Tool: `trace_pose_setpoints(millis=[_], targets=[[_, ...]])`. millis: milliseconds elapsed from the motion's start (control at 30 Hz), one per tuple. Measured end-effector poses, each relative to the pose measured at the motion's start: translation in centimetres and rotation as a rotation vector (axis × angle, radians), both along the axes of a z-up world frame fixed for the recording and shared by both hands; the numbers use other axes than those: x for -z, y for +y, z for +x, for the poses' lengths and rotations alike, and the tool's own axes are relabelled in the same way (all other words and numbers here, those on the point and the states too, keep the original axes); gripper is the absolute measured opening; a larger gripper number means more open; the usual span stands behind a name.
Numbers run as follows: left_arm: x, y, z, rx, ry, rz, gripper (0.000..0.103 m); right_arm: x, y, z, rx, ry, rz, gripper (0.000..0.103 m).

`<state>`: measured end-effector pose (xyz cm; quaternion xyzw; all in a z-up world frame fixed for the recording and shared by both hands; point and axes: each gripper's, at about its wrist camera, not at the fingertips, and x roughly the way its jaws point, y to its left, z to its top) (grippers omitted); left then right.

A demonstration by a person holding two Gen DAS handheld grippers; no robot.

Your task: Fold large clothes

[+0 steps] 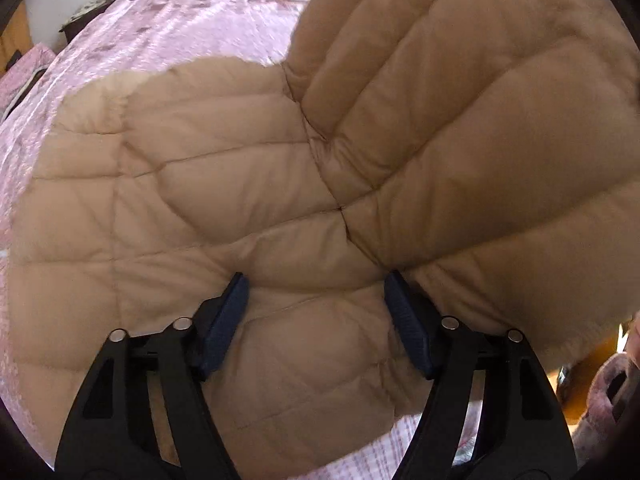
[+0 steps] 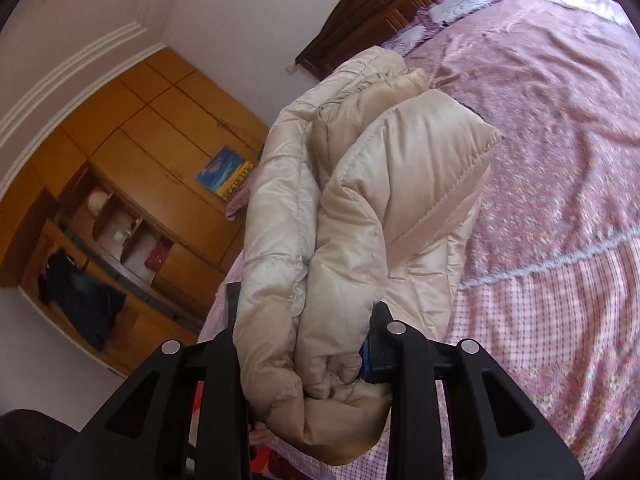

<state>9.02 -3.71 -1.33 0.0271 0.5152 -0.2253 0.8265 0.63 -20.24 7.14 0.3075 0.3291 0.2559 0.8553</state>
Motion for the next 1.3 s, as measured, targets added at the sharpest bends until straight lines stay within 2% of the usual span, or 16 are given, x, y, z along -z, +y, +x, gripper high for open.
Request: trace_pose_setpoints(millis=[100, 200, 267, 333, 400, 533, 767, 1100, 1300], targets=[[-1.9, 3.2, -0.8, -0.052, -0.033, -0.039, 0.065, -0.5, 0.9, 0.5, -0.017, 0.007, -0.022, 0.028], [-3.3, 6.4, -1.2, -0.114, -0.072, -0.037, 0.053, -0.7, 1.8, 0.9, -0.038, 0.012, -0.042, 0.028], [-3.6, 8.5, -1.1, -0.144, -0.065, -0.046, 0.029, -0.9, 2.7, 1.2, -0.055, 0.015, -0.055, 0.028], [-3.4, 10.0, -0.8, -0.167, -0.051, -0.041, 0.015, -1.1, 3.5, 1.4, -0.066, 0.021, -0.063, 0.028], [-2.8, 11.4, 0.0, -0.188, -0.018, -0.057, 0.009, -1.2, 4.4, 1.8, -0.081, 0.030, -0.068, 0.028], [-1.6, 11.8, 0.8, -0.185, 0.030, -0.086, 0.009, -1.7, 6.7, 2.6, -0.114, 0.043, -0.086, 0.028], [-1.7, 12.6, 0.6, -0.195, 0.038, -0.121, 0.009, -0.8, 11.8, 4.1, -0.200, 0.093, -0.116, 0.028], [-5.3, 16.8, -1.3, -0.282, -0.059, -0.120, 0.009, 3.9, 18.2, 5.6, -0.312, 0.202, -0.178, 0.028], [-5.8, 18.5, -1.1, -0.324, -0.070, -0.119, 0.009, 6.3, 20.0, 6.0, -0.333, 0.203, -0.223, 0.028]])
